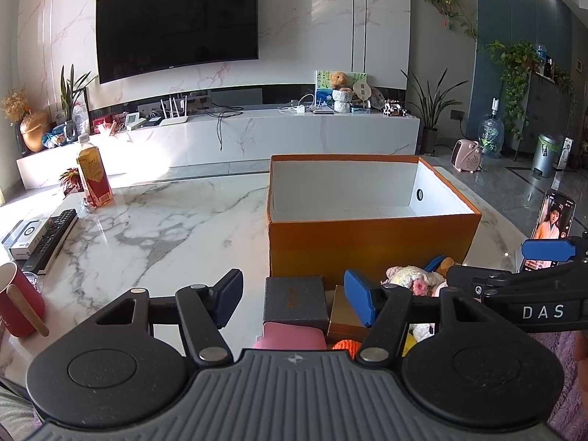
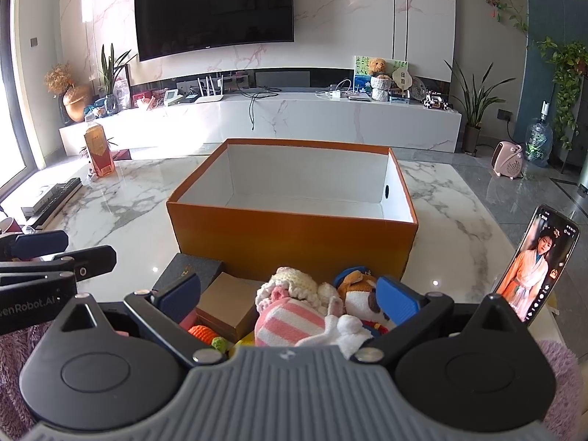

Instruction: Organize objects

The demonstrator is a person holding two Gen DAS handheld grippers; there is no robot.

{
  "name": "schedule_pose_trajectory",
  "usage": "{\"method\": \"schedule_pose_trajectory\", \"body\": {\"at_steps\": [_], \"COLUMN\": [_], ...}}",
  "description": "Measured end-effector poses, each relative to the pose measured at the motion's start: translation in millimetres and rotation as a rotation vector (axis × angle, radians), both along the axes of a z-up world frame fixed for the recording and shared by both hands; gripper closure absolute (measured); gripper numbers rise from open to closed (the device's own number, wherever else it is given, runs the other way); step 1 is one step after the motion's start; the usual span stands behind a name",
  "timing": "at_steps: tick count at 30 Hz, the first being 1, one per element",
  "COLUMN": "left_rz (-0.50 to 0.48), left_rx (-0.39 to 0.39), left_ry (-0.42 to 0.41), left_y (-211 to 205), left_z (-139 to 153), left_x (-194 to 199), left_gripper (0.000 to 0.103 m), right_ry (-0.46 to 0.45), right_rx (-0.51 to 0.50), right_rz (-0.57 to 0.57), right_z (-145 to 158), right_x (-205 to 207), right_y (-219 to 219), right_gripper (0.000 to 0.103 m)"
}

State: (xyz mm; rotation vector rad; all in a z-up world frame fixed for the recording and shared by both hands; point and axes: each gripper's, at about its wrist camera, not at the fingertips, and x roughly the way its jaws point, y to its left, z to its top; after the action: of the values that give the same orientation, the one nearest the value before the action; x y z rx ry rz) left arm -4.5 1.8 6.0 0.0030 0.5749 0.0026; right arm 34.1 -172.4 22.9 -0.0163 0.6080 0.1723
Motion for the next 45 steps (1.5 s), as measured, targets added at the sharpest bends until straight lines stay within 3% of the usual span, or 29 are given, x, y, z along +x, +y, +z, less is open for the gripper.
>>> {"method": "schedule_pose_trajectory", "body": {"at_steps": [24,31,33,38,41,45], "left_rz": [0.003,-0.020,-0.030,-0.051,-0.057,-0.058], "left_rx": [0.002,0.014,0.019,0.019,0.003,0.012], "left_ry": [0.009,0.046,0.073,0.148,0.192,0.229], "left_y": [4,4,3,7,11,12], "left_z": [-1,-4,-5,-15,-21,-27], "left_x": [-4,-2,-1,1,1,1], "left_gripper": [0.032,0.034,0.036,0.041,0.042,0.042], "right_ry": [0.003,0.021,0.038,0.109,0.169,0.183], "right_rx": [-0.007,0.011,0.011,0.032,0.050,-0.011], "right_rz": [0.005,0.020,0.035,0.093,0.137,0.216], "right_z": [0,-2,-4,-13,-24,-34], "right_x": [-1,-1,-1,-2,-6,-20], "right_y": [3,3,4,4,4,18], "right_gripper": [0.001,0.001,0.004,0.027,0.033,0.033]}}
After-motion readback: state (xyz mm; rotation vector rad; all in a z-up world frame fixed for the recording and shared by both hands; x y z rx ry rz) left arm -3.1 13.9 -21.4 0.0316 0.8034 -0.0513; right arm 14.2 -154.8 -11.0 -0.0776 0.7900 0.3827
